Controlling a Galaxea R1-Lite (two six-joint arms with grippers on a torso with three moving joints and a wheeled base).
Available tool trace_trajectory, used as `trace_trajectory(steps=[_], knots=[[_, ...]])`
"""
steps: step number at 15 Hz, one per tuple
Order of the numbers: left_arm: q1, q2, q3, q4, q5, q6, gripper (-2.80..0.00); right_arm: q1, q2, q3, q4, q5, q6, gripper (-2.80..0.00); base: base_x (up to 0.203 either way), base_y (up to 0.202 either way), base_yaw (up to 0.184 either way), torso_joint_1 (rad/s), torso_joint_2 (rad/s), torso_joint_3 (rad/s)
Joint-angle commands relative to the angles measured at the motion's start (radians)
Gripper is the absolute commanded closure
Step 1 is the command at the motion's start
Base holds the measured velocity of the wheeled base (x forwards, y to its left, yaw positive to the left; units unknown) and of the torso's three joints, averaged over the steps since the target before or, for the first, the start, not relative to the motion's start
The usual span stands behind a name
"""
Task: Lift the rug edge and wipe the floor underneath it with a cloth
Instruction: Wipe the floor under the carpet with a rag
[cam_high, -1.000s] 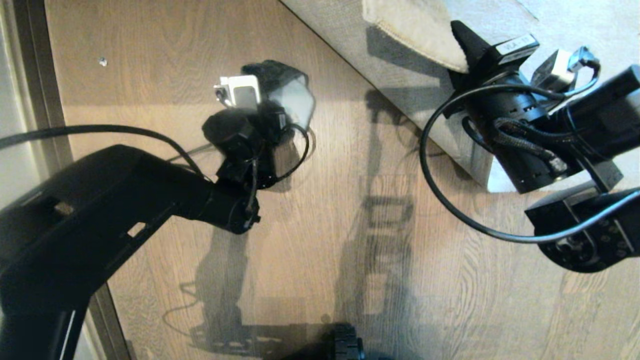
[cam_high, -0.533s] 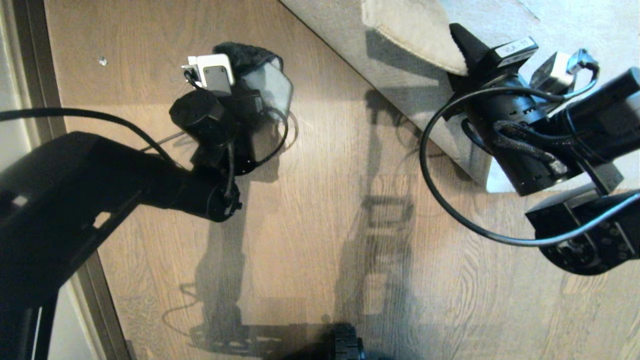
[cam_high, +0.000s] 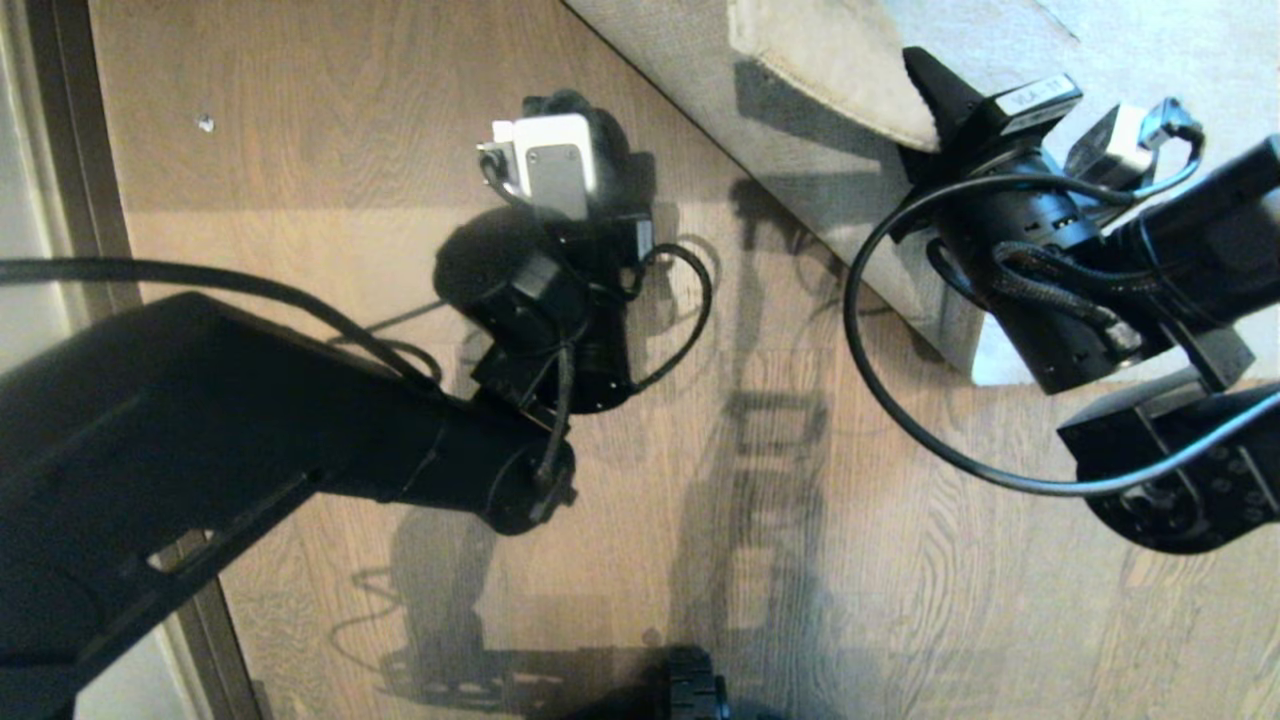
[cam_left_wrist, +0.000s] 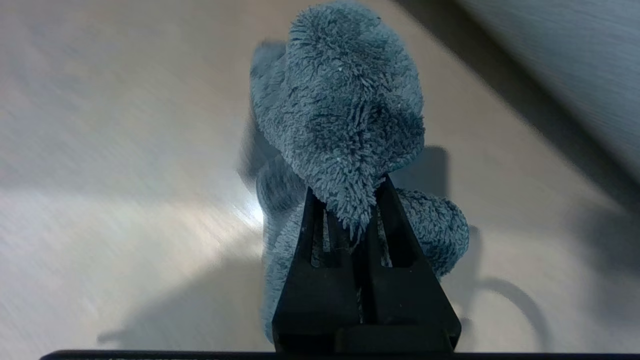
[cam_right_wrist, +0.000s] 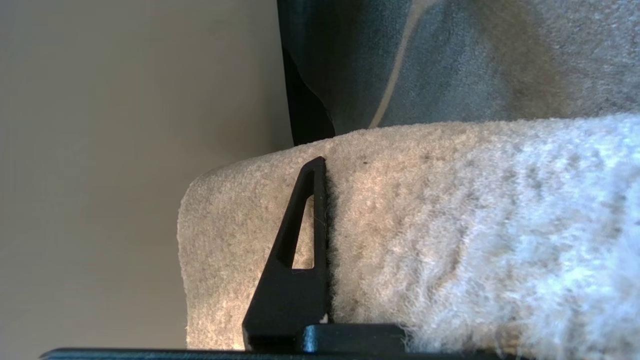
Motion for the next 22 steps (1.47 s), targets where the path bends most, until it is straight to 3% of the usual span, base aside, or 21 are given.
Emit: trace_trajectory(steps=[1,4,7,13,17,22], knots=[[-0.078,0.021,0.051,-0.043,0.027,0.004,0.0,0.001,-0.009,-0.006,-0.045,-0.001,0.006,0.0,0.0,0.0,0.0,0.0,0.0,0.0],[-0.115,0.083,0.064,-0.094,0.064,0.002,0.0,0.001,-0.027,-0.009,-0.045,-0.001,0.006,0.0,0.0,0.0,0.0,0.0,0.0,0.0],[-0.121,0.129,0.017,-0.09,0.06,0.001,0.0,0.001,-0.04,-0.006,-0.045,-0.001,0.006,0.0,0.0,0.0,0.0,0.0,0.0,0.0],[-0.103,0.225,-0.262,0.031,0.048,0.006,0.0,0.001,-0.051,0.006,-0.045,-0.001,0.001,0.0,0.0,0.0,0.0,0.0,0.0,0.0],[-0.021,0.282,-0.373,0.082,0.016,0.006,0.0,0.001,-0.063,0.042,-0.045,-0.002,0.001,0.0,0.0,0.0,0.0,0.0,0.0,0.0],[0.099,0.295,-0.401,0.093,-0.023,0.005,0.0,0.001,-0.071,0.054,-0.045,-0.002,0.001,0.0,0.0,0.0,0.0,0.0,0.0,0.0]])
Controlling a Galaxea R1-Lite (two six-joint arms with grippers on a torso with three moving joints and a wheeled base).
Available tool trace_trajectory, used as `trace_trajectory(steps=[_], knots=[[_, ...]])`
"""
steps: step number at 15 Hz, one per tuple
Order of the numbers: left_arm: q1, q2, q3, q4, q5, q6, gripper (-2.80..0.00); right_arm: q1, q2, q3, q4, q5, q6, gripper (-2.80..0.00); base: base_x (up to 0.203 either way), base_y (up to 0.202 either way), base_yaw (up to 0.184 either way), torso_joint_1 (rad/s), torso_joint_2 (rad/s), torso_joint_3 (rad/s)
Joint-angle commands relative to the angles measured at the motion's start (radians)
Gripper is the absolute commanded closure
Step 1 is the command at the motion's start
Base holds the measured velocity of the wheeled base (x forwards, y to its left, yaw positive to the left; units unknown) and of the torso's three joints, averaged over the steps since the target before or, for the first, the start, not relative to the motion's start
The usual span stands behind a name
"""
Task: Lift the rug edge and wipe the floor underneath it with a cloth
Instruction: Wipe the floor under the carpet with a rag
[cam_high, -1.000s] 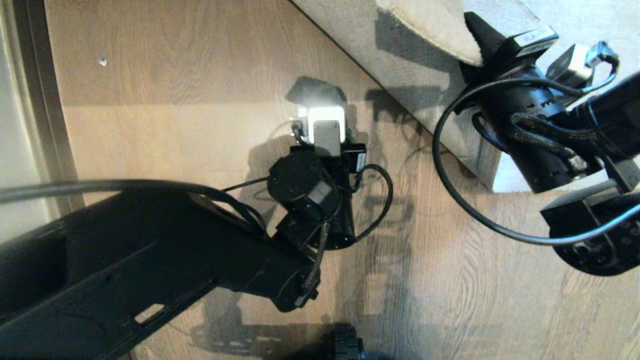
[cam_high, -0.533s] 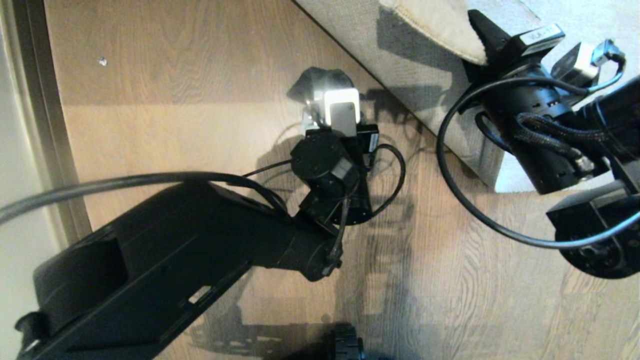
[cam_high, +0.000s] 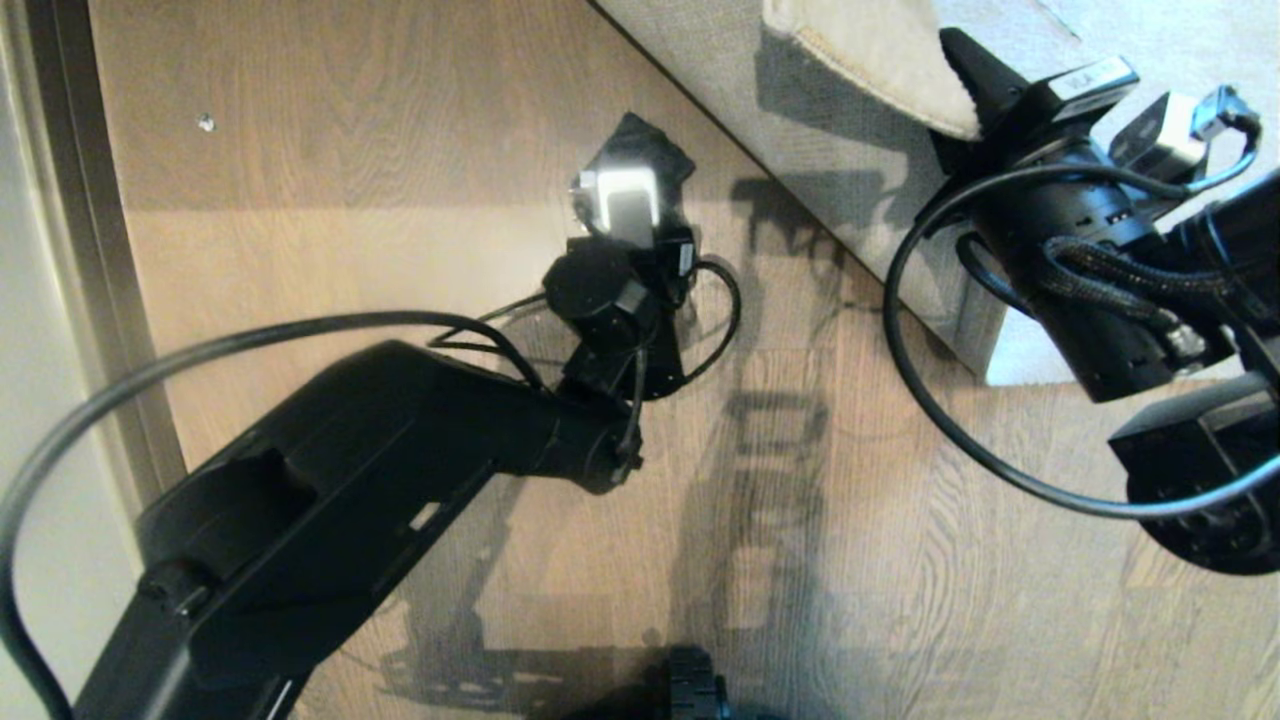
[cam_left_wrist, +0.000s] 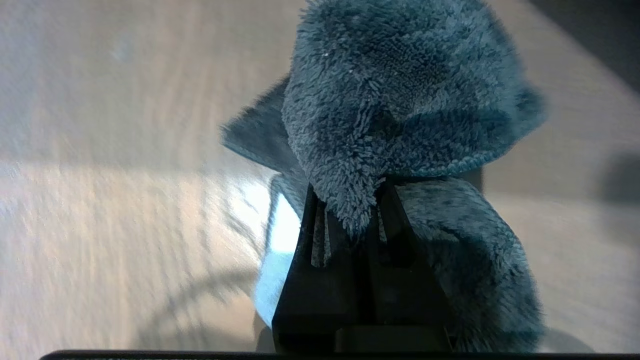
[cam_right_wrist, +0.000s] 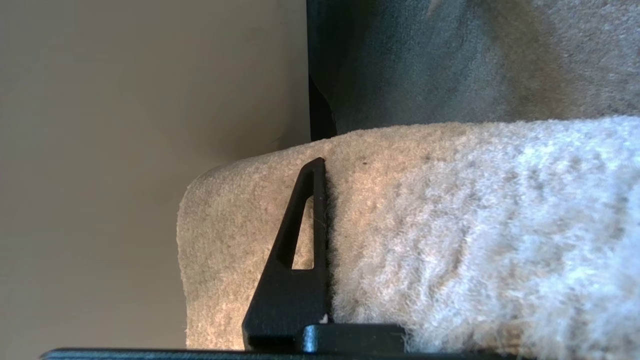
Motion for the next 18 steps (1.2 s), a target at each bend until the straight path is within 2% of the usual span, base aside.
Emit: trace_trajectory(steps=[1,4,8,11,14,18], knots=[[0.058,0.003,-0.006,-0.006,-0.007,0.001,0.0,0.0,-0.002,0.001,-0.044,-0.001,0.007,0.0,0.0,0.0,0.0,0.0,0.0,0.0],[0.142,0.002,-0.059,0.016,-0.026,0.002,0.0,0.0,0.001,-0.001,-0.044,0.001,0.008,0.0,0.0,0.0,0.0,0.0,0.0,0.0],[0.265,0.018,-0.187,0.098,-0.048,0.0,0.0,0.0,-0.001,0.002,-0.044,0.001,0.011,0.0,0.0,0.0,0.0,0.0,0.0,0.0],[0.319,0.019,-0.205,0.11,-0.054,-0.001,0.0,0.0,0.004,0.002,-0.044,0.001,0.016,0.0,0.0,0.0,0.0,0.0,0.0,0.0],[0.294,0.007,-0.198,0.102,-0.048,0.002,0.0,0.0,0.01,-0.003,-0.044,0.002,0.025,0.0,0.0,0.0,0.0,0.0,0.0,0.0],[0.161,-0.006,-0.196,0.097,-0.019,0.02,0.0,0.0,0.018,-0.005,-0.045,0.002,0.033,0.0,0.0,0.0,0.0,0.0,0.0,0.0]])
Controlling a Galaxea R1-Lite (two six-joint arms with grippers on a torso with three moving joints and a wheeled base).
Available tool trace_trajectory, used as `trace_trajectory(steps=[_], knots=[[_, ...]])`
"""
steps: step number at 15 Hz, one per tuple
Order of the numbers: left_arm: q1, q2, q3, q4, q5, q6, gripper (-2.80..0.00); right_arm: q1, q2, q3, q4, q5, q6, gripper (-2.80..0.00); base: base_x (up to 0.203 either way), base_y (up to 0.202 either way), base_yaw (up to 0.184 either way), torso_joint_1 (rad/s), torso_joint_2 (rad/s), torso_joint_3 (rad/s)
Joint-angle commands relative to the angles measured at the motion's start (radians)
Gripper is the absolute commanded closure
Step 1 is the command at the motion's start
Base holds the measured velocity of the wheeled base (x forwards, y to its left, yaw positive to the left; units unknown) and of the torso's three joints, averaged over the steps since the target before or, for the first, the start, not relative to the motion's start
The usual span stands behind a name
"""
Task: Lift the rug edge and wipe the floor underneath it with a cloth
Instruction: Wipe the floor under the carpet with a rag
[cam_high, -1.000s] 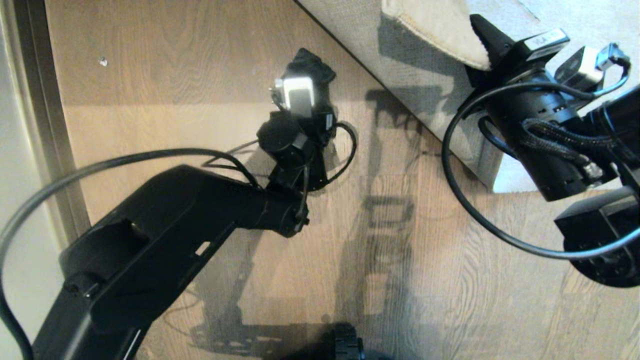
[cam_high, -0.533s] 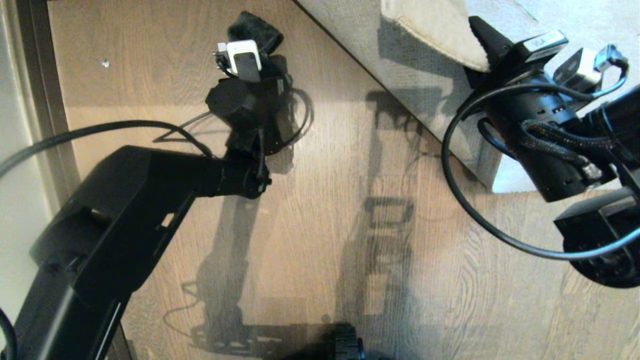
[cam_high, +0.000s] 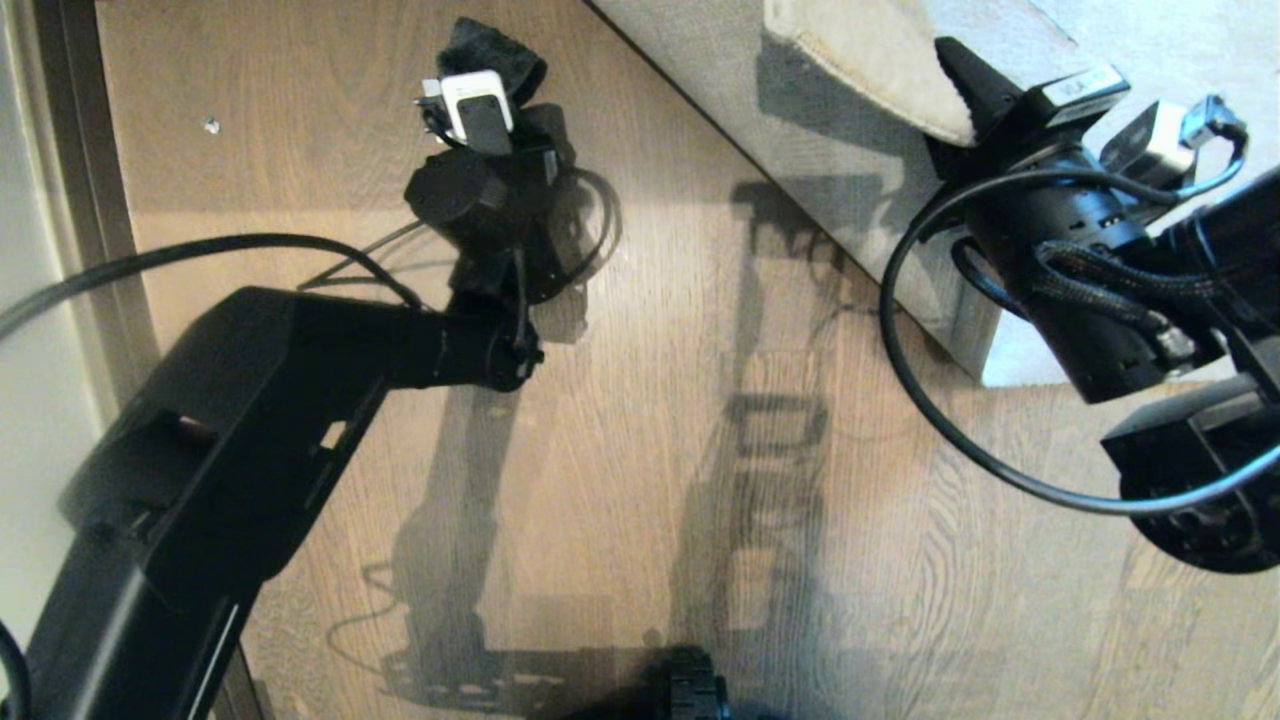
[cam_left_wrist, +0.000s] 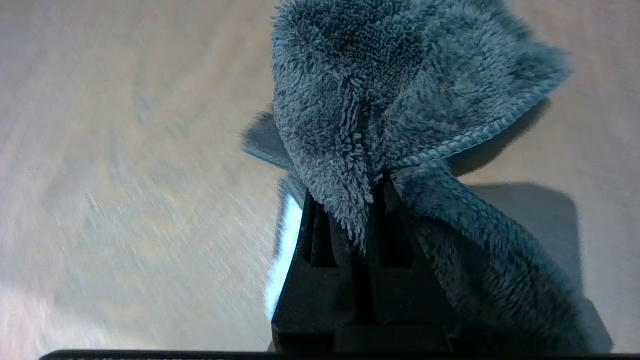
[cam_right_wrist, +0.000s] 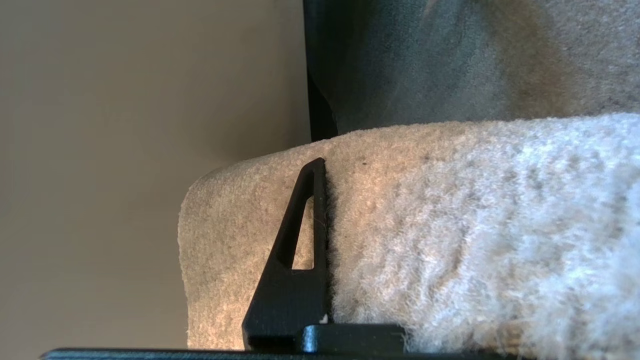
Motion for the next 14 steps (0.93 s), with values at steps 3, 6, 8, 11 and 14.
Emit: trace_trajectory(steps=[3,6,8,11,14], knots=[[-0.18,-0.005,0.008,-0.053,0.014,0.043,0.0,0.001,0.013,0.003,-0.044,0.002,0.007,0.0,0.0,0.0,0.0,0.0,0.0,0.0],[-0.265,-0.004,0.061,-0.105,0.038,0.067,0.0,0.001,0.019,0.0,-0.044,0.002,0.007,0.0,0.0,0.0,0.0,0.0,0.0,0.0],[-0.289,-0.005,0.137,-0.154,0.051,0.068,0.0,0.001,0.021,0.0,-0.044,0.001,0.007,0.0,0.0,0.0,0.0,0.0,0.0,0.0],[-0.314,-0.02,0.282,-0.242,0.057,0.069,0.0,0.001,0.025,-0.001,-0.044,0.001,0.006,0.0,0.0,0.0,0.0,0.0,0.0,0.0],[-0.337,-0.053,0.366,-0.288,0.057,0.068,0.0,0.001,0.034,-0.003,-0.044,0.001,0.006,0.0,0.0,0.0,0.0,0.0,0.0,0.0]])
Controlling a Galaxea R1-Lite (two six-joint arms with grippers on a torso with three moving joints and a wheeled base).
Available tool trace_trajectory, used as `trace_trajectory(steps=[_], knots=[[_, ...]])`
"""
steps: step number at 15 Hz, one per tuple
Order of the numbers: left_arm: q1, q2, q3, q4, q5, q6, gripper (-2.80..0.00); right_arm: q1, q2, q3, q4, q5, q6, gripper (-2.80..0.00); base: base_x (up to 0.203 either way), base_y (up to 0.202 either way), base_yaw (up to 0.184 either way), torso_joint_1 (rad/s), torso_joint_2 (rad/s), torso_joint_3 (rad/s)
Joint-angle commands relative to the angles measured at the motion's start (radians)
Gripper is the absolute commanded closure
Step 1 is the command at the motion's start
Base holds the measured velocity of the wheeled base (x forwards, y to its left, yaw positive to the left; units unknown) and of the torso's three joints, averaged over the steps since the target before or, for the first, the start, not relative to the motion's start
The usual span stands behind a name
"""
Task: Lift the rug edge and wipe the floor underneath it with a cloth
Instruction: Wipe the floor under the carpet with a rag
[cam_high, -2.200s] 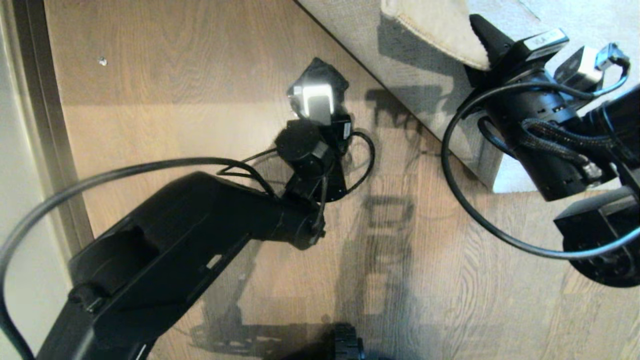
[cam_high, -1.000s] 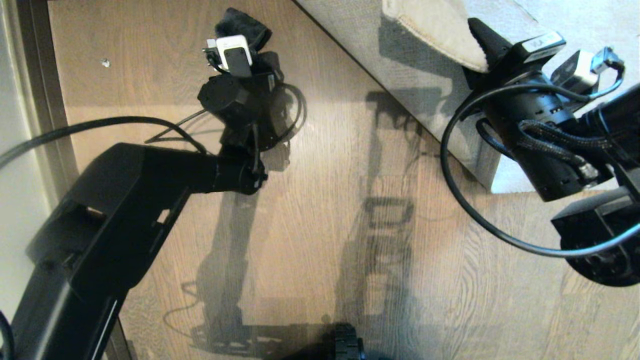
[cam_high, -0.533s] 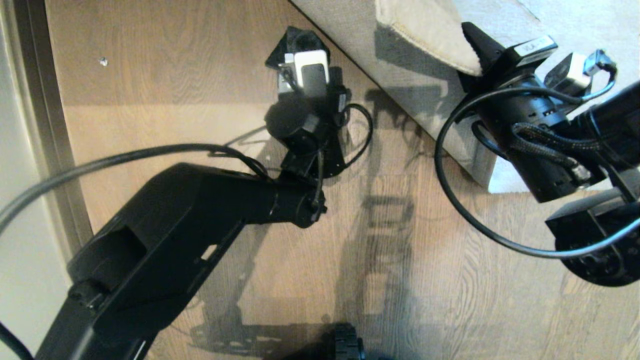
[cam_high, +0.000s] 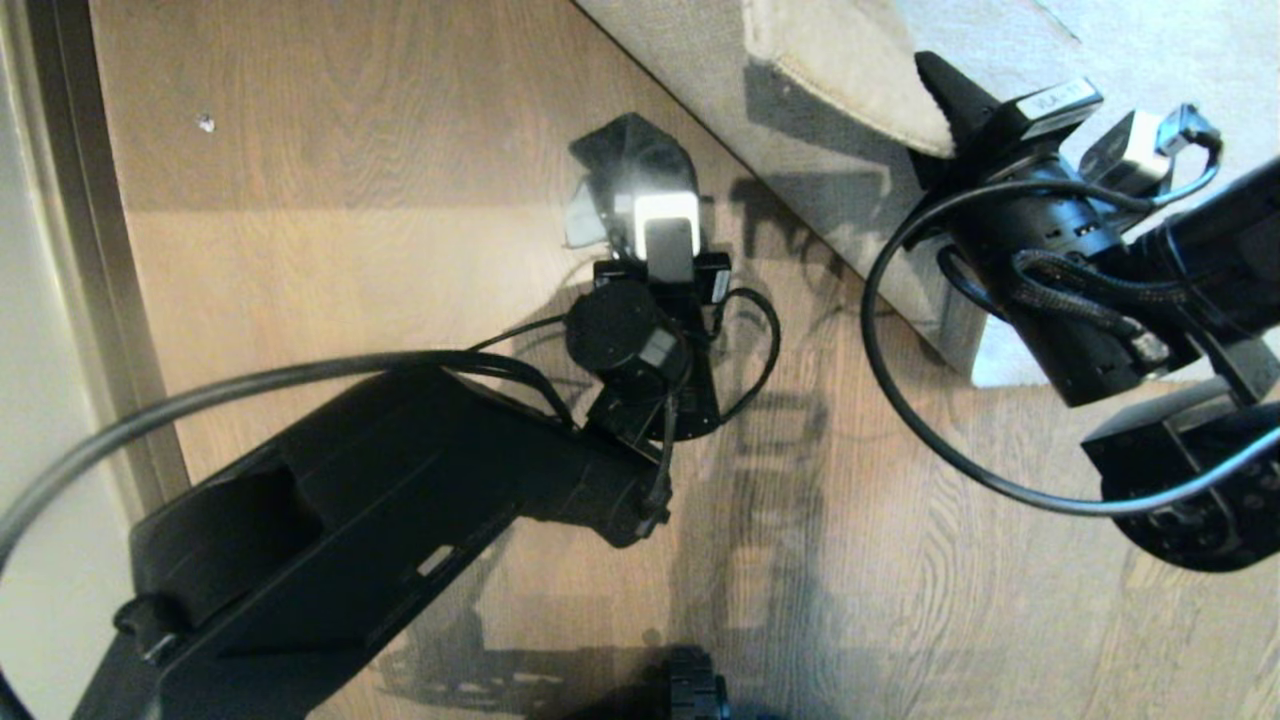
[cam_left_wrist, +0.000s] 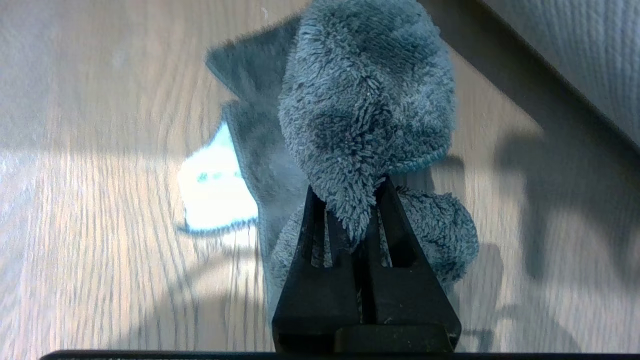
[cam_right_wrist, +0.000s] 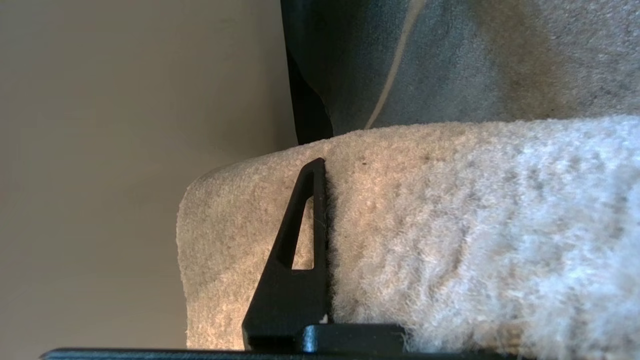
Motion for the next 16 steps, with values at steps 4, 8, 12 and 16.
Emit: trace_trajectory(steps=[4,8,12,16], knots=[[-0.086,-0.055,0.091,-0.032,0.003,0.001,0.0,0.0,0.013,-0.011,-0.043,0.001,0.005,0.0,0.0,0.0,0.0,0.0,0.0,0.0],[-0.159,-0.065,0.149,-0.034,0.002,-0.002,0.0,0.0,0.009,-0.005,-0.043,-0.001,-0.003,0.0,0.0,0.0,0.0,0.0,0.0,0.0],[-0.154,-0.053,0.163,-0.046,0.001,-0.009,0.0,0.0,0.006,-0.004,-0.043,-0.001,-0.004,0.0,0.0,0.0,0.0,0.0,0.0,0.0],[-0.107,-0.035,0.162,-0.045,-0.005,-0.016,0.0,0.0,0.007,0.001,-0.043,-0.002,-0.006,0.0,0.0,0.0,0.0,0.0,0.0,0.0]])
